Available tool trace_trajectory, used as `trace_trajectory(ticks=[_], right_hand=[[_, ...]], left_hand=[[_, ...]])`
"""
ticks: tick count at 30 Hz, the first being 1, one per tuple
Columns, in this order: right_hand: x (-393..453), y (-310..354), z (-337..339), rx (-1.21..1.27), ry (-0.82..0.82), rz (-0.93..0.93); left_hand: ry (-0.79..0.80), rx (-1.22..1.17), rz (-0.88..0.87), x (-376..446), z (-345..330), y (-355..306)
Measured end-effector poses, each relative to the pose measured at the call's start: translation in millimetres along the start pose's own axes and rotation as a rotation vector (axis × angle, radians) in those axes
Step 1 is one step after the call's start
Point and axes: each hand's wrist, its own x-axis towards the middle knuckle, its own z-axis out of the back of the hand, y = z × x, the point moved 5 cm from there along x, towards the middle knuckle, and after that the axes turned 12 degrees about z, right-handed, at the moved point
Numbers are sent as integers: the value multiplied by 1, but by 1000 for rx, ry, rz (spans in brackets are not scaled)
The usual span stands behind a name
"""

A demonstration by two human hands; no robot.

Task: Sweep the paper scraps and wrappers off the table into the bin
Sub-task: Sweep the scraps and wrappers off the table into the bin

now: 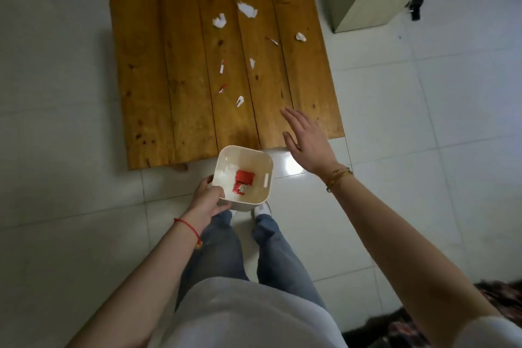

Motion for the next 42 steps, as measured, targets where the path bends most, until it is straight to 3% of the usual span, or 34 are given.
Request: trace_trajectory(ticks=[7, 15, 24, 34, 42], right_hand=[[69, -48, -43, -27, 82, 130], [140, -59, -113, -25, 192, 291], [190, -66, -157, -41, 221, 336], [163, -58, -185, 30, 263, 438], [74, -31, -211, 46, 446, 675]], left_hand=[[-26, -130, 53, 57, -24, 29], [-100, -188, 113, 120, -38, 46], [-126, -286, 103, 161, -33, 36], [-109, -368, 92, 171, -32, 16], [-99, -366, 95, 165, -32, 7]])
